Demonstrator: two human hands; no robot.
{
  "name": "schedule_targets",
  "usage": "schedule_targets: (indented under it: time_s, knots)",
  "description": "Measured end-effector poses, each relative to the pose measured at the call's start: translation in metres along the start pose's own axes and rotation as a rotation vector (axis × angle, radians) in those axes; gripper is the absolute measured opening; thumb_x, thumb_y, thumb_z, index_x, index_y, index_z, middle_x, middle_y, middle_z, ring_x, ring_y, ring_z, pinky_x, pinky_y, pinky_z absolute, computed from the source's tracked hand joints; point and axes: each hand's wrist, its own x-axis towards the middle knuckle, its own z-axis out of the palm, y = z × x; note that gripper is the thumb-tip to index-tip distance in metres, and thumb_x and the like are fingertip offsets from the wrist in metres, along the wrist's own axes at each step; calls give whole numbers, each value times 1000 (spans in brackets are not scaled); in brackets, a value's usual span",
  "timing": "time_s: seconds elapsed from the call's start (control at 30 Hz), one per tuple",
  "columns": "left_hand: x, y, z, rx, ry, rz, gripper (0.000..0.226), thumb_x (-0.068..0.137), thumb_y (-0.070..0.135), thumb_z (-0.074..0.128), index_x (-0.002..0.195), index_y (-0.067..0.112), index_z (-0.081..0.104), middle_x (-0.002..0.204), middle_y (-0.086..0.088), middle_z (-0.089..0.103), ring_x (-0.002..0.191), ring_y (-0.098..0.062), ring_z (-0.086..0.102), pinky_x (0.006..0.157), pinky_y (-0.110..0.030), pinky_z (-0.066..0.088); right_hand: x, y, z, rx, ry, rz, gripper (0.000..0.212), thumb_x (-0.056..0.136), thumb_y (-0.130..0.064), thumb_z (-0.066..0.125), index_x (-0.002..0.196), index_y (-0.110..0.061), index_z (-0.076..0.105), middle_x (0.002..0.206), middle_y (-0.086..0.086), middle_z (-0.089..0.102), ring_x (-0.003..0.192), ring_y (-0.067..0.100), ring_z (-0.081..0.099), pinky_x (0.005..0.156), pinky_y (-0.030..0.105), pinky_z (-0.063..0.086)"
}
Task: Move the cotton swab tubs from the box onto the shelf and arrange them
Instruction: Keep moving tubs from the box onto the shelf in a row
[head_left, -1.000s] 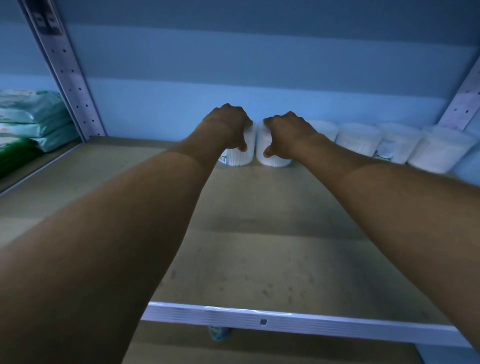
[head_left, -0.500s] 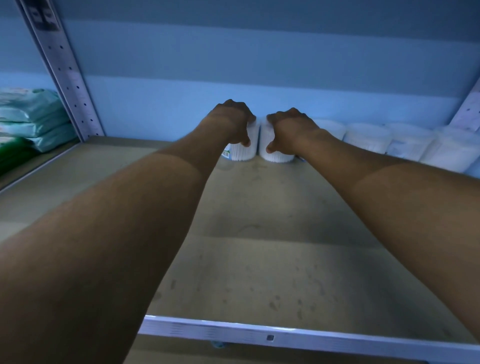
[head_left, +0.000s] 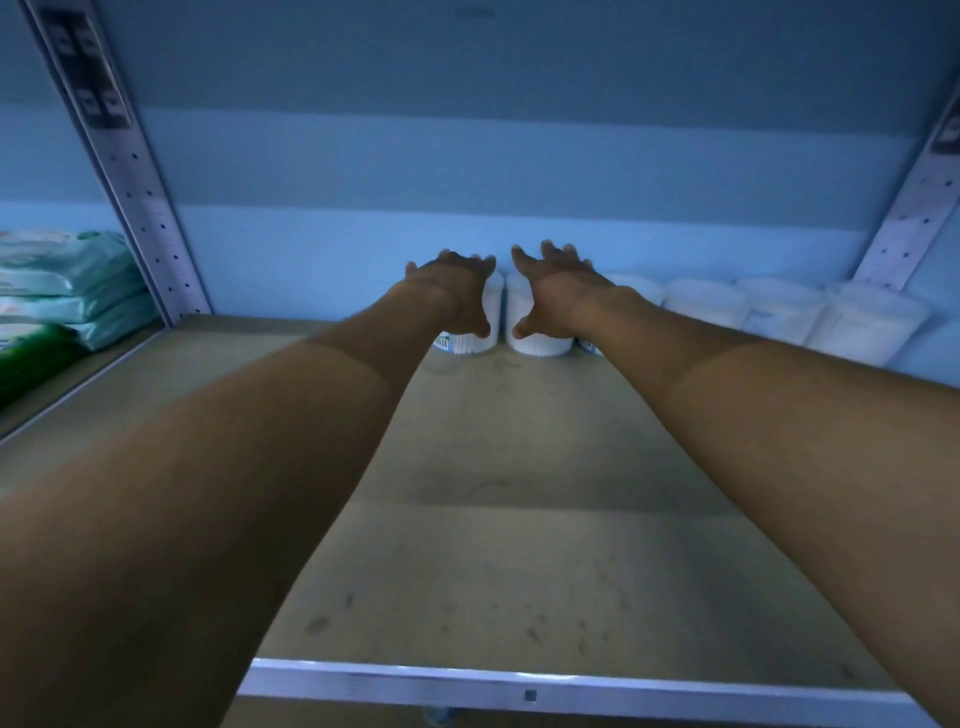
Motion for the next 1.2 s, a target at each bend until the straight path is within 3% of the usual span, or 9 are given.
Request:
schedule_targets:
  time_s: [0.07,0.27,0.53,0.7,0.97,1.2]
  knots:
    - [-6,1,-4,-21,20,-1,89,88,38,69,158,26,14,164,0,20,150,-23,19,119,-48,24,-7,-1,-7,25,12,-12,106,85,-41,77,161,-25,4,167,12,-3,153,33,0,123,47,12]
    - [-36,5,-16,-28,36,-4,75,88,42,64,153,25,33,156,-4,38,142,-25,36,113,-40,36,-45,-1,-9,44,-6,-17,92,88,-50,68,160,-26,16,167,12,1,152,34,11,120,48,23]
    - [-110,1,-18,-39,-50,-32,79,85,50,66,153,33,31,158,1,33,144,-22,34,115,-40,33,-122,-13,-14,82,-50,-48,78,89,-50,64,154,-25,28,165,5,10,147,30,26,110,45,38]
    - [-163,4,-18,-68,-93,-27,79,84,56,64,153,39,29,160,6,29,147,-19,28,117,-38,30,-174,-20,-22,114,-80,-56,82,91,-52,62,157,-28,21,167,-1,2,150,26,21,114,43,34]
    - [-250,19,-8,-57,-49,76,73,89,50,63,153,32,34,156,1,39,142,-21,36,113,-36,33,-264,-35,2,133,-63,-151,81,92,-53,60,158,-28,19,167,4,6,152,26,13,118,44,28]
    - [-308,29,15,-134,-24,119,66,86,50,64,147,33,43,149,2,48,135,-21,46,105,-35,40,-324,-43,27,110,-43,-207,73,97,-47,55,156,-19,23,165,10,12,151,29,14,119,41,24]
